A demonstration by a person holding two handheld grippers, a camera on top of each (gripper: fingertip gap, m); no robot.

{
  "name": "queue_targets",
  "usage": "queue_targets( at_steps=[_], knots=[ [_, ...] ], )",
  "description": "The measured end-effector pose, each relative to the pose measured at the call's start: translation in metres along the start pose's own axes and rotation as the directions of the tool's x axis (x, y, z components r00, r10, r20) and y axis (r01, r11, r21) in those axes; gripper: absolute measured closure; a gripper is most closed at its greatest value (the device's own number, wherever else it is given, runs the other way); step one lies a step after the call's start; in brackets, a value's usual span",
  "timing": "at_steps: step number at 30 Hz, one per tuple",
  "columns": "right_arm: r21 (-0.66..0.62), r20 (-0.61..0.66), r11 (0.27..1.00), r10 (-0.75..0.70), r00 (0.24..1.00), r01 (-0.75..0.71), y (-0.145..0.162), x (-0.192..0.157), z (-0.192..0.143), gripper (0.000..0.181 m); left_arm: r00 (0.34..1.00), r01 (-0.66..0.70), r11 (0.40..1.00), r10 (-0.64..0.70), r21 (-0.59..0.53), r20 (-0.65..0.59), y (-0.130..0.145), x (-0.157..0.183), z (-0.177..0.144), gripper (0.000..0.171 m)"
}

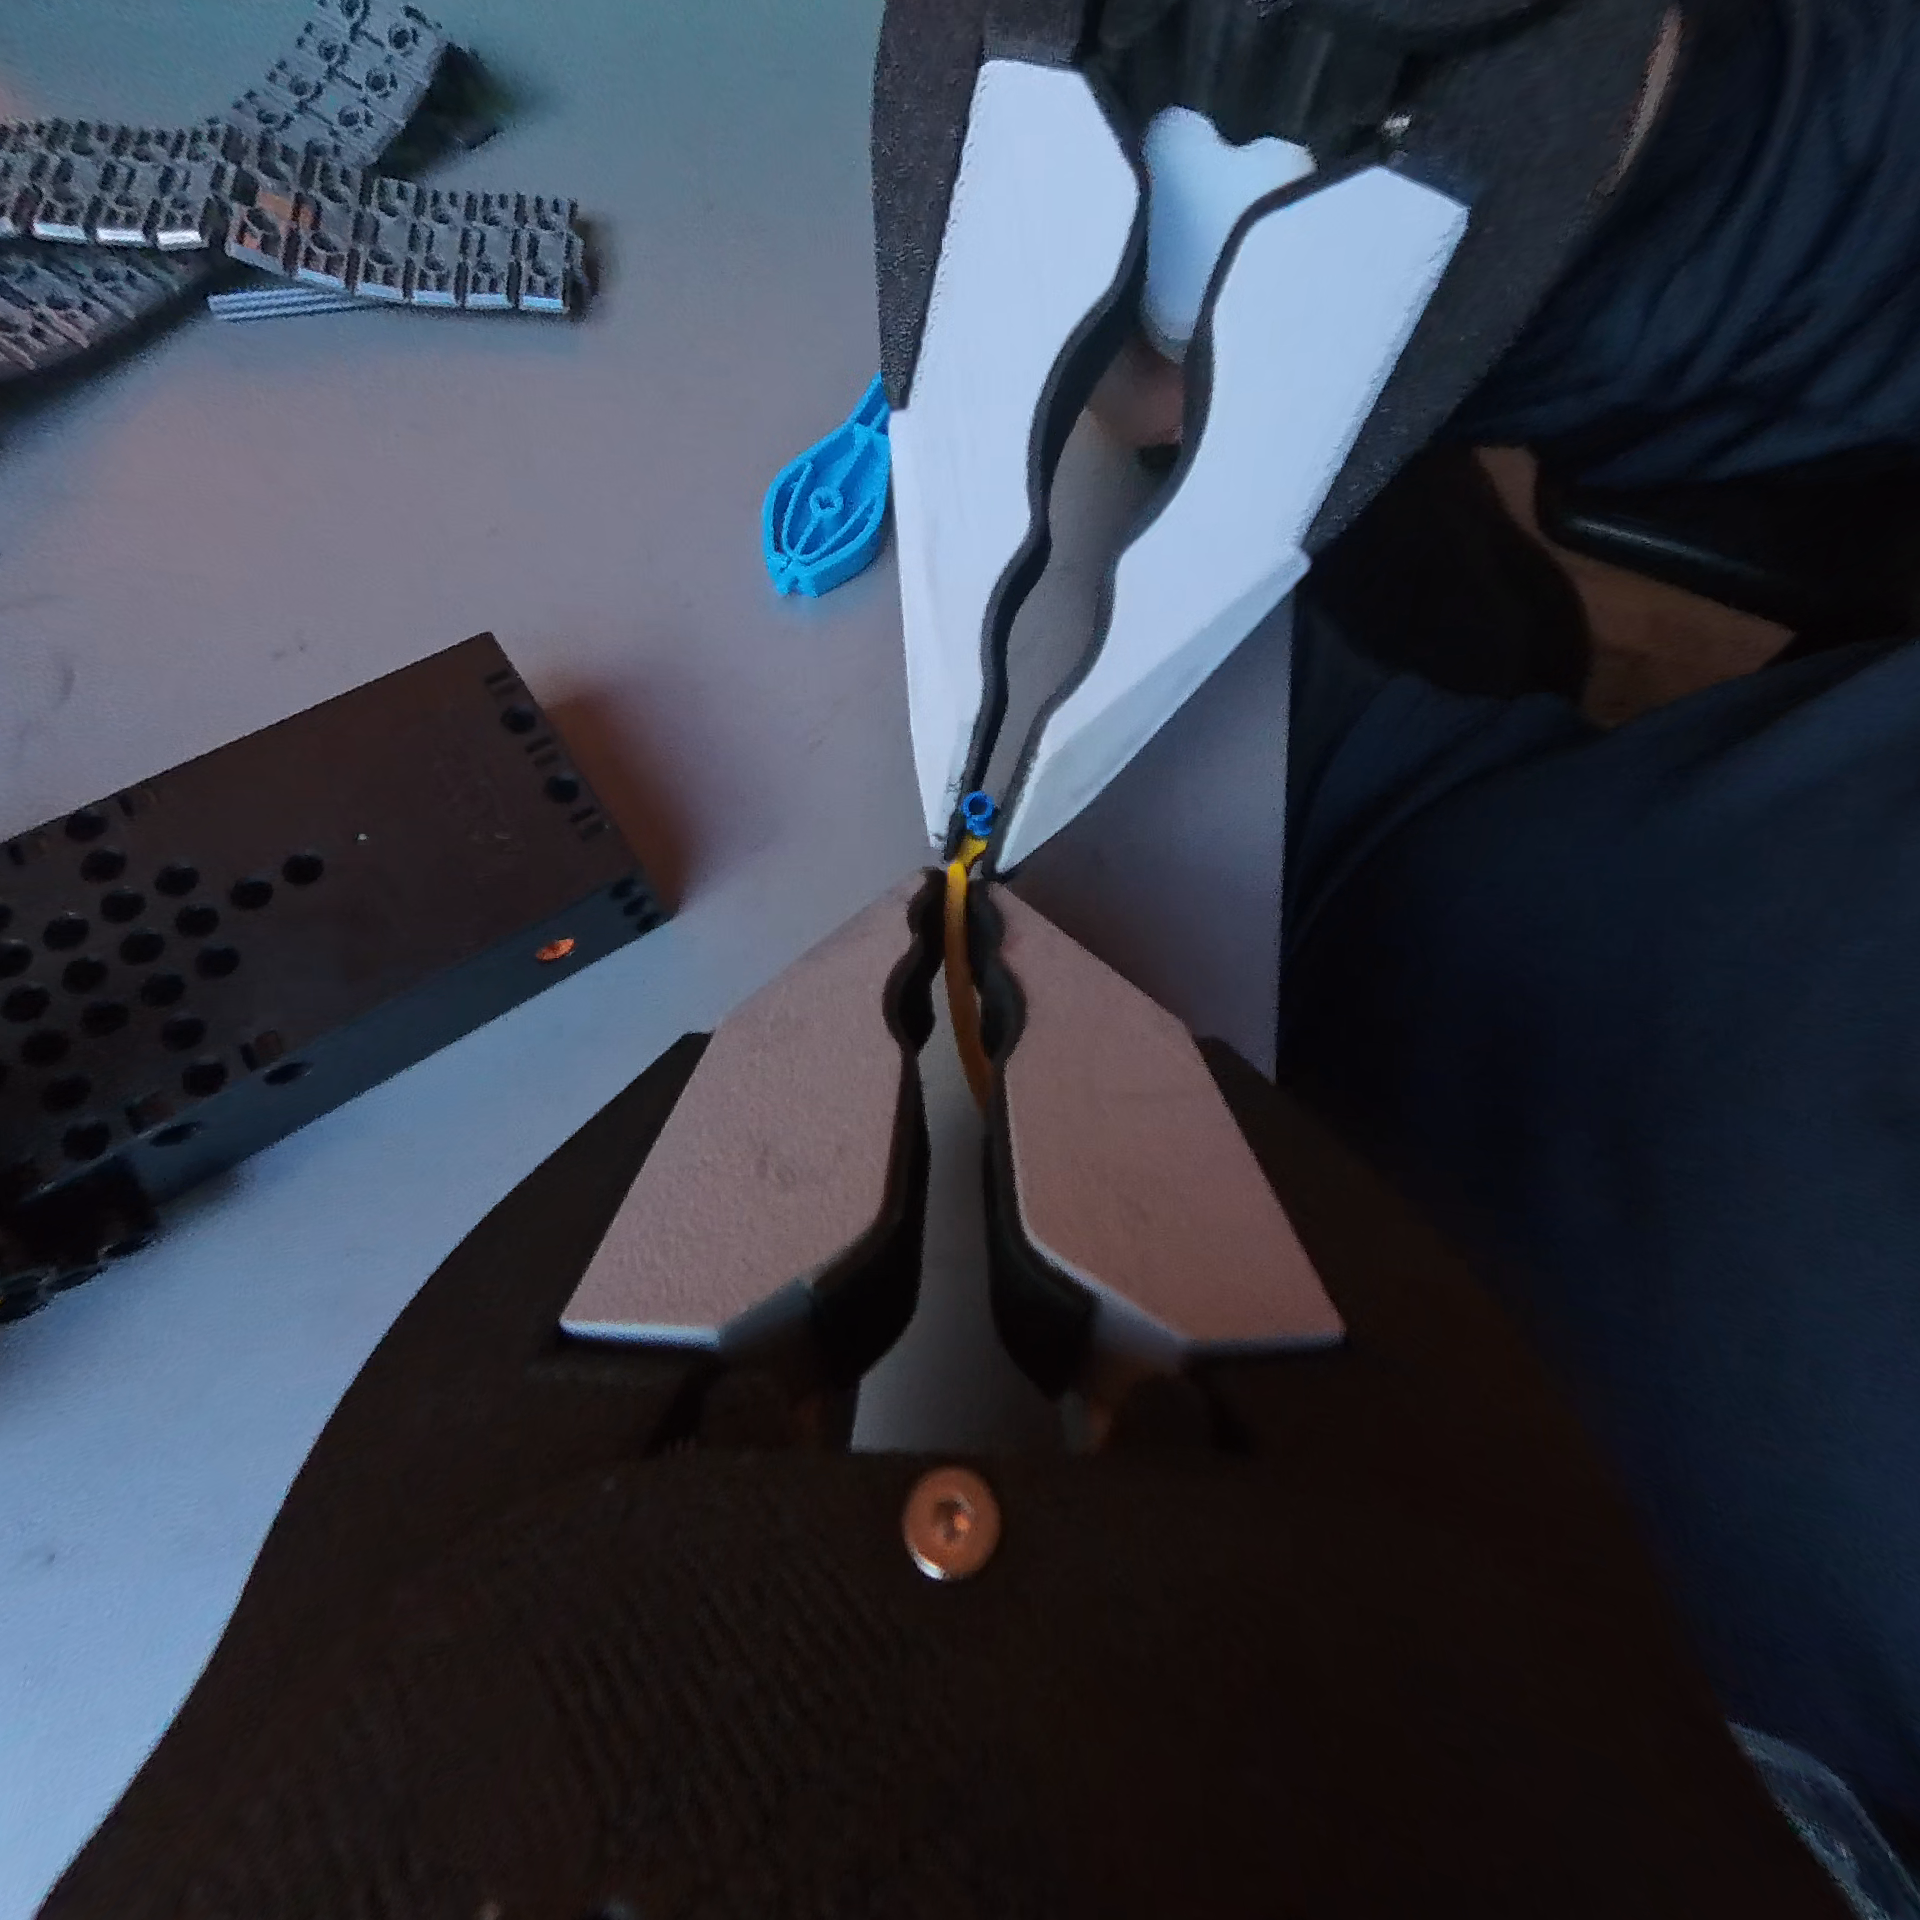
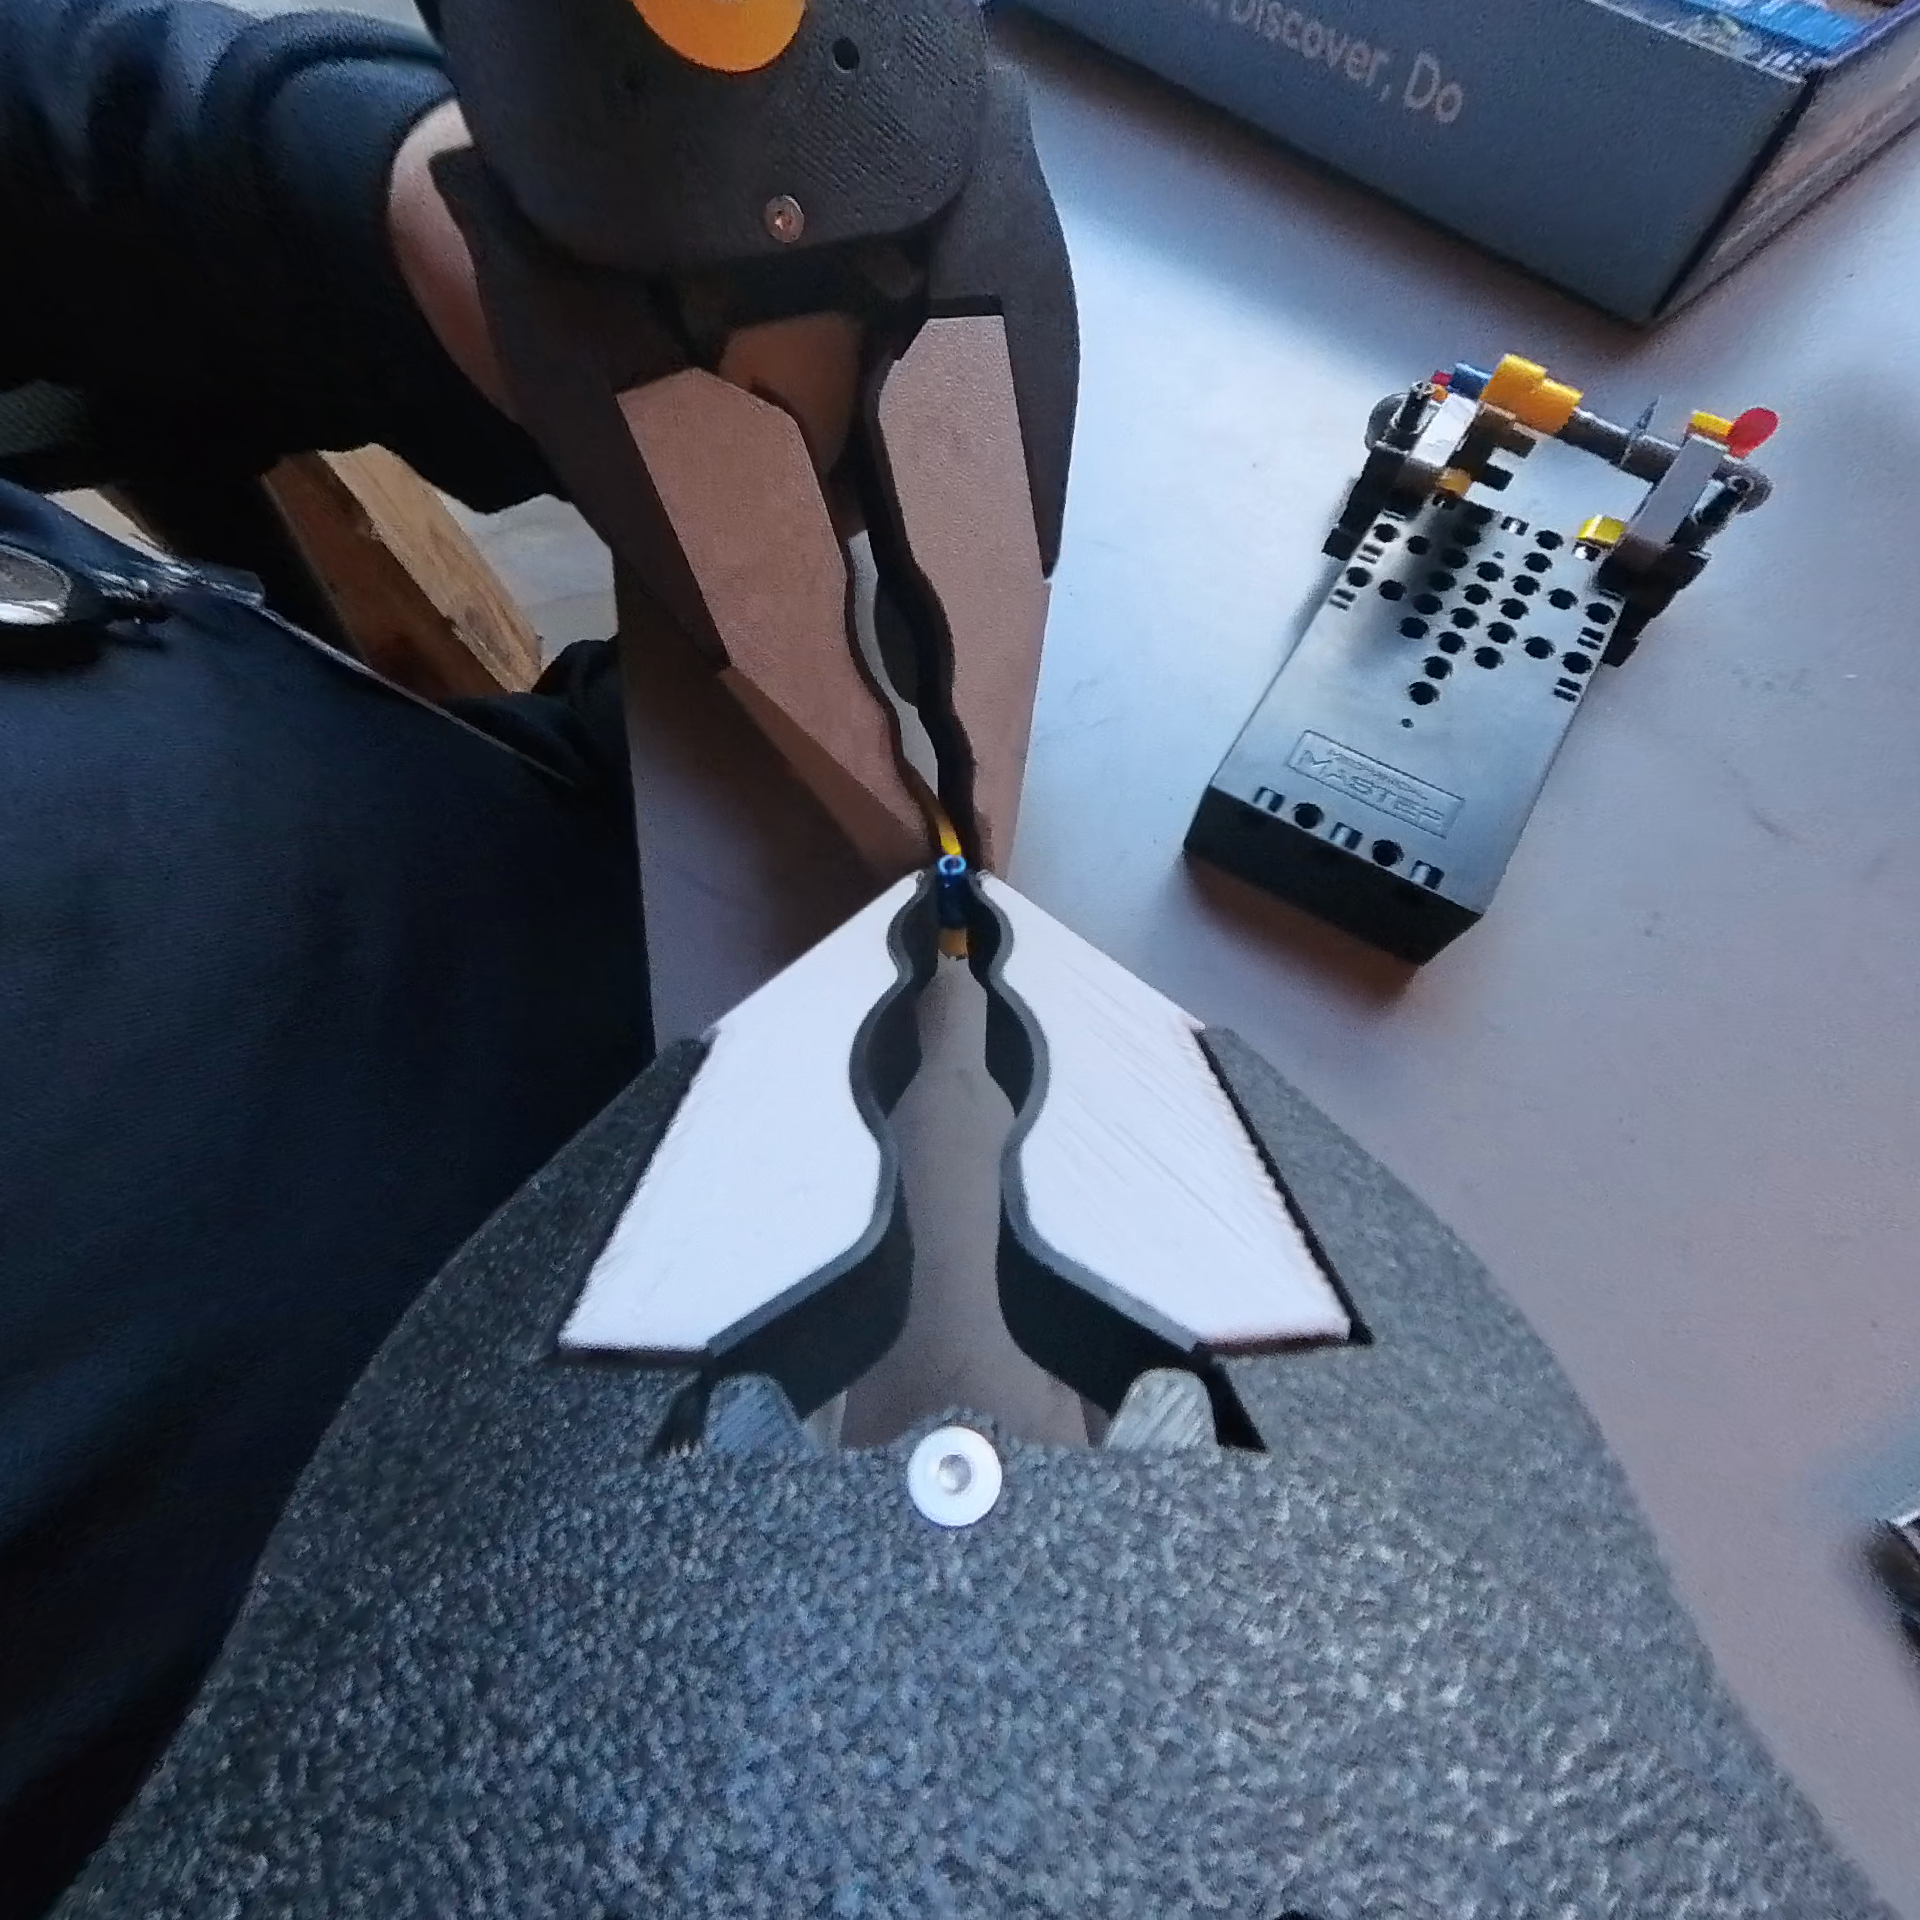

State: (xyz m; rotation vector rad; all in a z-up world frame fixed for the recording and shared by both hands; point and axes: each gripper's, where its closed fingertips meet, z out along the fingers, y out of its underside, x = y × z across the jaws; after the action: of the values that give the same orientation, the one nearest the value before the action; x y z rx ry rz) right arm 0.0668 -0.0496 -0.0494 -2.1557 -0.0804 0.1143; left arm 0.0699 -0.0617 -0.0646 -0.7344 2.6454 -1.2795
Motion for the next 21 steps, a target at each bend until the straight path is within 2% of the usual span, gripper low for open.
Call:
queue_targets(
  at_steps=[4,10,21],
  knots=[
    [0.014,-0.041,0.998,-0.065,0.997,0.066,-0.003,0.002,0.001,0.181,1.000,-0.022,0.999,0.022,-0.043,-0.003,0.004,0.000,0.001,0.171],
    [0.098,-0.084,0.988,-0.111,0.990,0.119,-0.017,0.008,-0.003,0.181,1.000,-0.029,1.000,0.029,0.005,0.006,-0.004,-0.008,-0.002,0.171],
    [0.246,-0.062,0.968,-0.032,0.998,0.046,-0.038,0.020,-0.011,0.181,0.999,-0.028,0.998,0.025,0.062,0.041,-0.020,-0.021,-0.010,0.170]
  ],
)
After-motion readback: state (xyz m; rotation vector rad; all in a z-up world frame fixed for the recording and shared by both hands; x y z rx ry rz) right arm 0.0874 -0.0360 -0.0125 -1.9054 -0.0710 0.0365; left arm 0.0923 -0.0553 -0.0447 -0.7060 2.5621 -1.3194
